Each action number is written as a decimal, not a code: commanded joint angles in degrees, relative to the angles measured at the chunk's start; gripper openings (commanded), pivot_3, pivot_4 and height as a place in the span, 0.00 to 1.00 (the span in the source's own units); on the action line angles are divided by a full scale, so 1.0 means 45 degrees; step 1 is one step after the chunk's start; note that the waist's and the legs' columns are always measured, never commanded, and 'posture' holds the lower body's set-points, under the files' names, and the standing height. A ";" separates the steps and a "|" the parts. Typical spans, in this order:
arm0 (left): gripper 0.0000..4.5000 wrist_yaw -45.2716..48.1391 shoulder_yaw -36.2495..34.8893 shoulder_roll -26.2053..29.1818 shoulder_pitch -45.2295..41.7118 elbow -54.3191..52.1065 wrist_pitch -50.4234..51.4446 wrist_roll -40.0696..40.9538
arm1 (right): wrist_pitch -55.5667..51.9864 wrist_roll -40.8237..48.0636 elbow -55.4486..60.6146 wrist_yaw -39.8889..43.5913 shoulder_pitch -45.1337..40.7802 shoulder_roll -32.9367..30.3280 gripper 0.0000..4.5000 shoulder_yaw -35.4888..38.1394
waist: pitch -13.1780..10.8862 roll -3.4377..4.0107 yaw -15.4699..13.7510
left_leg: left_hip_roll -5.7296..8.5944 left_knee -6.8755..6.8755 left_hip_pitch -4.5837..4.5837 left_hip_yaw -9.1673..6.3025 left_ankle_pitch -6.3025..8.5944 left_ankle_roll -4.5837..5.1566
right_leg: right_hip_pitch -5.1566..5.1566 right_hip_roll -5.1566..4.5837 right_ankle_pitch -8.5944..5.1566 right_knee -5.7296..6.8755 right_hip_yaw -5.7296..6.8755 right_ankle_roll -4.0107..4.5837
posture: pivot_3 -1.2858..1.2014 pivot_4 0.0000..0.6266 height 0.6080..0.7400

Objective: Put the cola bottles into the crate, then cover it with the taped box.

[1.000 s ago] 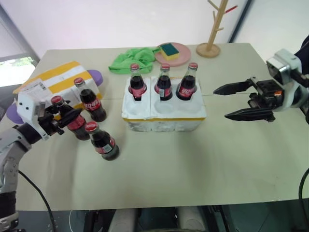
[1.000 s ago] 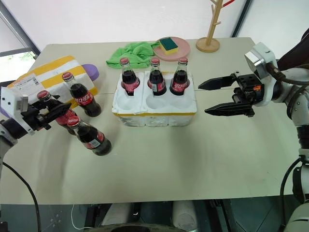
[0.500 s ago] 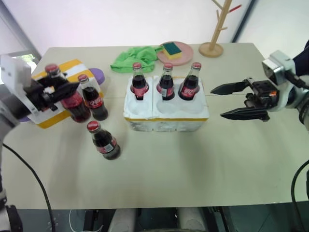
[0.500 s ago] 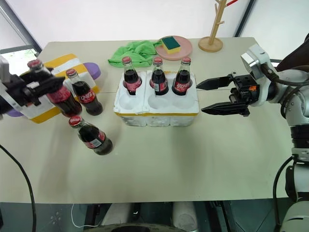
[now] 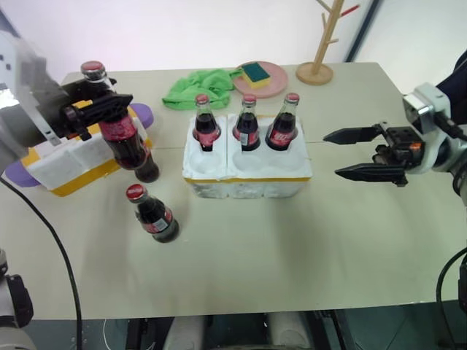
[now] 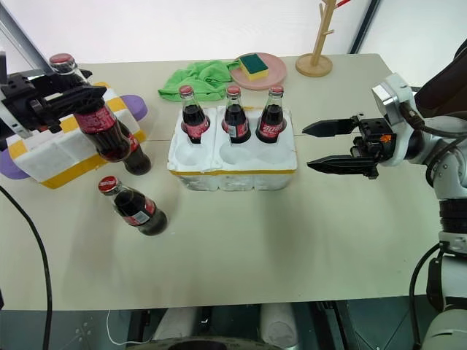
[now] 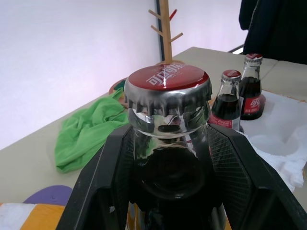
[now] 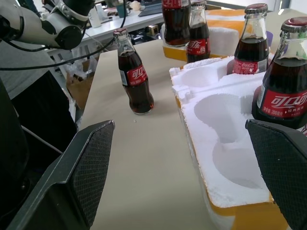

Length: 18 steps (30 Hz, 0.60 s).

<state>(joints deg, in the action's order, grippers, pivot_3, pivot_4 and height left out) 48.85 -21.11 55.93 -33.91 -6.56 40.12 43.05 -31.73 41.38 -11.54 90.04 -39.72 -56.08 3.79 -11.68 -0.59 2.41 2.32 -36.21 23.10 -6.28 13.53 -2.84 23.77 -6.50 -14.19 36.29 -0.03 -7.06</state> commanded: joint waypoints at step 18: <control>0.45 -0.0496 0.1527 -0.2327 -0.3407 0.0157 0.0275 0.0214 | -0.0328 0.0002 0.1019 -0.0108 0.0337 -0.0262 1.00 0.1103 | 0.0000 -0.0001 -0.0079 | 0.0007 -0.0097 0.0045 -0.0015 -0.0006 -0.0008 | -0.0001 0.0005 0.0028 0.0023 0.0000 -0.0023 | 0.52 0.24 1.00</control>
<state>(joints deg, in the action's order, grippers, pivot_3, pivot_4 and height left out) 46.96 -12.97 45.16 -46.99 -5.31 43.52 44.28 -33.23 41.03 -8.85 89.71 -38.04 -56.29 6.52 -11.68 -0.60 2.06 2.36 -36.75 23.34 -6.35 13.50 -2.87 23.77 -6.47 -14.04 36.39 -0.02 -7.19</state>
